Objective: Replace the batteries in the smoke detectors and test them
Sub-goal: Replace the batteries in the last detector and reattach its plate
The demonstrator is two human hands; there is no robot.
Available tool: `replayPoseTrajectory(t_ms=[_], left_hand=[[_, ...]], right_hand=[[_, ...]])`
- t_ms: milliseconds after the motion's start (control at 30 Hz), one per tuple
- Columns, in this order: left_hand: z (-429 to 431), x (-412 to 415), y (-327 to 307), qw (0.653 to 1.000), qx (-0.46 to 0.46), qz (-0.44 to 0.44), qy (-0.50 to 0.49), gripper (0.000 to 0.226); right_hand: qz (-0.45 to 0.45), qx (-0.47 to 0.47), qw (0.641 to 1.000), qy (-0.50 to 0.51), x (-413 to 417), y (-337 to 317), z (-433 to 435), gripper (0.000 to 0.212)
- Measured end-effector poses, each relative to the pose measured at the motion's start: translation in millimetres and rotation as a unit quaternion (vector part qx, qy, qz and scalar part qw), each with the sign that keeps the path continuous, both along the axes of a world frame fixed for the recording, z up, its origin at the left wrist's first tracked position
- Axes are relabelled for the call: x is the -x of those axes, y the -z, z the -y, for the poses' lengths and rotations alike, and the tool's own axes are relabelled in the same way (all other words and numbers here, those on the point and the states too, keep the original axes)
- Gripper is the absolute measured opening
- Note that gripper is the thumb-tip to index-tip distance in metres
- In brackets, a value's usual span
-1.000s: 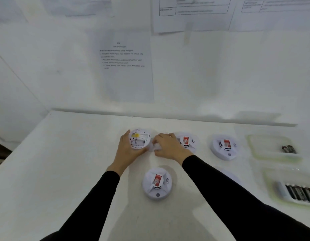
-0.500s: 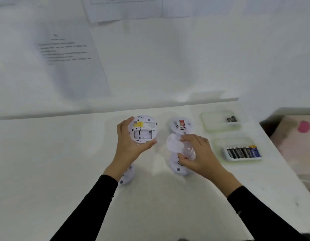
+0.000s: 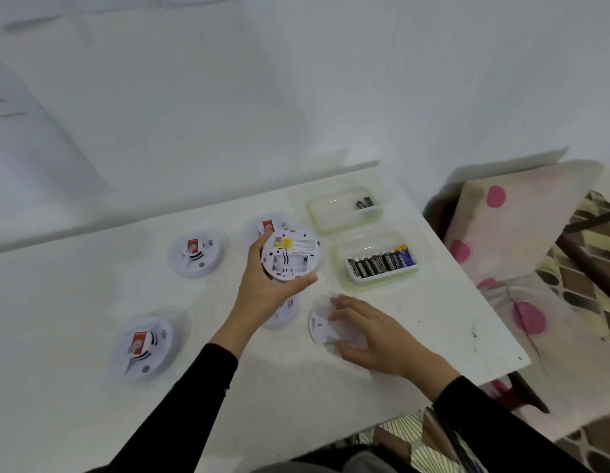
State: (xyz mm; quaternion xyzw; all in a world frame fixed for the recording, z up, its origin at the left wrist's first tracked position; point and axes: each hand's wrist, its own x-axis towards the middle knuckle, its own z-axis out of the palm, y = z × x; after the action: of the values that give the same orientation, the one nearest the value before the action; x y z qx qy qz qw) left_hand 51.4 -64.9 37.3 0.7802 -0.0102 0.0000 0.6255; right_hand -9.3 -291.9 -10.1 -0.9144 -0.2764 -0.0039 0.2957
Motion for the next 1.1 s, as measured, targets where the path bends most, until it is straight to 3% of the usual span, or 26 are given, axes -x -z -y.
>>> replayPoseTrajectory(t_ms=[67, 133, 233, 333, 433, 533, 600, 667, 800, 867, 967, 1033, 1100], left_hand=[[7.7, -3.8, -1.5, 1.0, 0.017, 0.002, -0.007, 0.098], [13.6, -8.5, -3.3, 0.999, 0.038, 0.007, -0.015, 0.1], [23.2, -16.4, -8.2, 0.998, 0.05, 0.025, -0.026, 0.097], [29.9, -24.3, -9.6, 0.997, 0.061, 0.045, -0.036, 0.1], [33.2, -32.7, -8.6, 0.996, 0.07, 0.05, -0.035, 0.104], [35.5, -38.2, -10.3, 0.995, 0.086, 0.049, -0.034, 0.105], [36.1, -39.1, -11.8, 0.993, 0.112, 0.032, -0.021, 0.106], [37.8, -38.9, -13.9, 0.985, 0.171, 0.007, -0.01, 0.096], [44.2, -43.0, -24.0, 0.926, 0.368, -0.075, -0.039, 0.051], [43.5, -45.2, -23.9, 0.899, 0.424, -0.096, -0.046, 0.053], [42.5, -44.8, -22.6, 0.892, 0.44, -0.094, -0.05, 0.061], [41.9, -45.0, -24.2, 0.895, 0.434, -0.086, -0.065, 0.061], [42.2, -47.5, -25.5, 0.894, 0.434, -0.077, -0.082, 0.051]], right_hand=[[-0.004, -0.061, 0.998, 0.007, -8.9, -15.9, 0.6, 0.028], [0.047, -0.123, 0.991, 0.021, -32.6, -37.2, 3.1, 0.017], [0.134, -0.132, 0.977, 0.102, -95.2, -60.9, 13.3, 0.017], [0.025, -0.026, 0.979, 0.201, -172.0, -65.7, 28.0, 0.03], [-0.11, 0.115, 0.965, 0.208, -228.7, -68.3, 31.3, 0.036], [-0.119, 0.196, 0.947, 0.226, -252.3, -78.2, 22.8, 0.032], [-0.134, 0.236, 0.936, 0.223, -258.0, -80.4, 18.0, 0.01], [-0.133, 0.265, 0.932, 0.21, -262.6, -78.4, 14.1, 0.016], [-0.118, 0.312, 0.923, 0.191, -265.7, -70.1, 6.0, 0.013], [-0.106, 0.312, 0.926, 0.186, -267.1, -64.8, 6.0, 0.015], [-0.077, 0.204, 0.953, 0.209, -267.5, -62.2, 12.2, 0.013], [-0.015, 0.001, 0.97, 0.243, -256.0, -68.8, 11.3, 0.006], [0.038, -0.234, 0.937, 0.256, -222.8, -86.2, 0.9, 0.007]])
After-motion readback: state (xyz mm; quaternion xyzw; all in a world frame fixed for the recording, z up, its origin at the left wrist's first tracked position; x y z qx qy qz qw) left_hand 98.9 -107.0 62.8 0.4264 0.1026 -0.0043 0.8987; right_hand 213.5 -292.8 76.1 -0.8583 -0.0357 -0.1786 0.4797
